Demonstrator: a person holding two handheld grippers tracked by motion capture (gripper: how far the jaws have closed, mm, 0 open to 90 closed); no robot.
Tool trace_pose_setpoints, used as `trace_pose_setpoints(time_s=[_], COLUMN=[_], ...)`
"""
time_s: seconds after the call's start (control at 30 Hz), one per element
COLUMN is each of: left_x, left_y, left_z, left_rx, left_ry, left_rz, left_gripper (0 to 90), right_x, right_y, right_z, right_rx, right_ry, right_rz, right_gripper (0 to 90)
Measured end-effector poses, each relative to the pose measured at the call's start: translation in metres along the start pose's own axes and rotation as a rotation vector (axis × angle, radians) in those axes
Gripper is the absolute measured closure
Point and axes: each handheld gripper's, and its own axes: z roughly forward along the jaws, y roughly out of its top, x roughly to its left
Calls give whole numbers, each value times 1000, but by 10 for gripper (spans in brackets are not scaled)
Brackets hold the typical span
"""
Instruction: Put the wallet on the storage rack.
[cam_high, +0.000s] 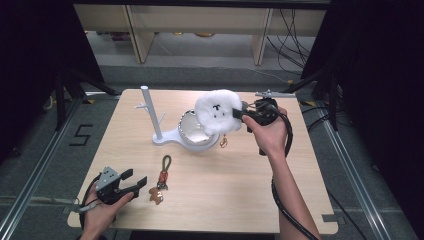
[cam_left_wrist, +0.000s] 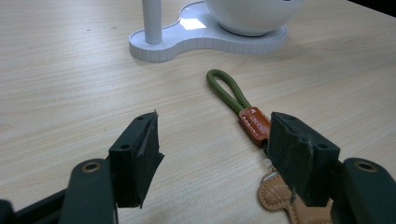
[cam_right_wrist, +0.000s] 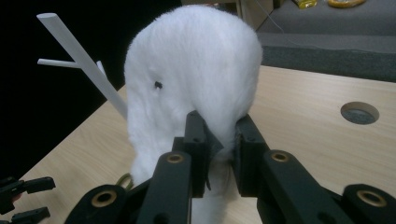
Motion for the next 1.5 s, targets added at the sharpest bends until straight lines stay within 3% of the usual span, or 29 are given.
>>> trace_pose_setpoints(time_s=[0.27,0.5,0.57,0.93,1.0,1.03,1.33,1.37,1.5], left_x=[0,0,0,-1,-1,-2,-2,-2,-2], left_y=[0,0,1,0,0,0,0,0,0], left_z=[0,0,-1,-1,-1,-2,-2,-2,-2], left_rx=[-10,-5,-6,-13,-16,-7,-10,-11,-9], left_ry=[-11,-4,-4,-9,-7,1,-3,-3,-4], left_rz=[-2,3,3,-1,-2,-1,1,2,2], left_gripper=[332,331,331,331,331,331,331,331,331], right_x=[6,8,8,9,10,9,13,12,13], right_y=[10,14,15,17,17,17,21,21,21], right_z=[10,19,21,29,30,31,38,39,43], right_rx=[-6,-12,-13,-30,-26,-33,-45,-46,-53], right_ry=[10,15,12,11,13,13,13,4,13], right_rz=[-22,-5,-23,-15,8,-13,4,-17,7], right_gripper=[792,792,792,792,791,792,791,791,790])
